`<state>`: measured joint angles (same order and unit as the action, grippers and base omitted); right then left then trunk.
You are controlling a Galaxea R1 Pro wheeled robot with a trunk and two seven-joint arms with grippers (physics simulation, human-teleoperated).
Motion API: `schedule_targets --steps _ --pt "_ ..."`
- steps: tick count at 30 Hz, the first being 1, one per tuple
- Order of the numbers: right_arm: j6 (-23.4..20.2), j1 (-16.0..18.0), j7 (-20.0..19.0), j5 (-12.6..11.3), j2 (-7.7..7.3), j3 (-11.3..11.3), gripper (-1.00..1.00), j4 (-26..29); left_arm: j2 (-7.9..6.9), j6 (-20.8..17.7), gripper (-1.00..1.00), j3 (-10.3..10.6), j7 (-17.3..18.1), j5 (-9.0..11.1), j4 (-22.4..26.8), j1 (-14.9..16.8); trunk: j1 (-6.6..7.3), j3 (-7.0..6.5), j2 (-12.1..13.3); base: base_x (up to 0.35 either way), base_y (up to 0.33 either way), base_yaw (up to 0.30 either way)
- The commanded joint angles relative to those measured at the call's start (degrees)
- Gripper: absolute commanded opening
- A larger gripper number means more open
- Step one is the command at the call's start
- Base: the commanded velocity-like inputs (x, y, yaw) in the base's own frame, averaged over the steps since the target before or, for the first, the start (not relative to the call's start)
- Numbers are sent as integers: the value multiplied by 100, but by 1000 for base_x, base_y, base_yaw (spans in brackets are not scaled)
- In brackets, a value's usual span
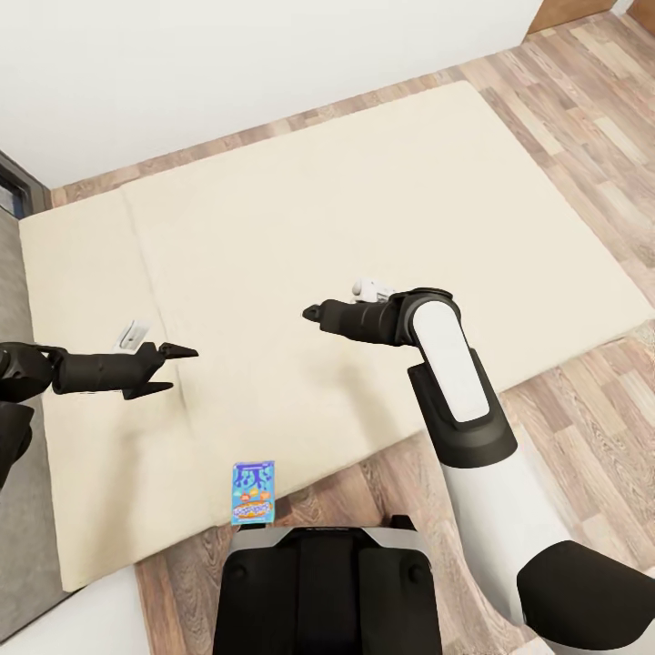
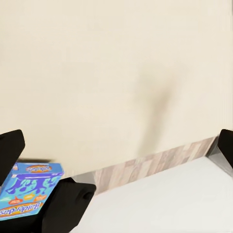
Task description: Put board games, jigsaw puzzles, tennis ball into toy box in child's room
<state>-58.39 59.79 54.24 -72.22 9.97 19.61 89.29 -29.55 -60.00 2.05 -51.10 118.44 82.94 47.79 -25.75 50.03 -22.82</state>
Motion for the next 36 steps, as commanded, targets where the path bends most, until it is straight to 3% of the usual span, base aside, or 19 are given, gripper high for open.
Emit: schedule_targets --steps 1,10,36 --pt "-24 6 60 -48 3 0 100 2 -5 0 100 2 -58 56 3 3 -4 2 -9 -18 45 -223" --pt "-15 6 54 -49 3 3 100 1 -7 0 100 -3 -58 56 3 4 -4 -46 -9 -42 11 -230" --pt "-31 6 61 -43 3 8 100 1 -6 0 100 4 -58 56 3 4 -4 -107 -9 -70 33 -101"
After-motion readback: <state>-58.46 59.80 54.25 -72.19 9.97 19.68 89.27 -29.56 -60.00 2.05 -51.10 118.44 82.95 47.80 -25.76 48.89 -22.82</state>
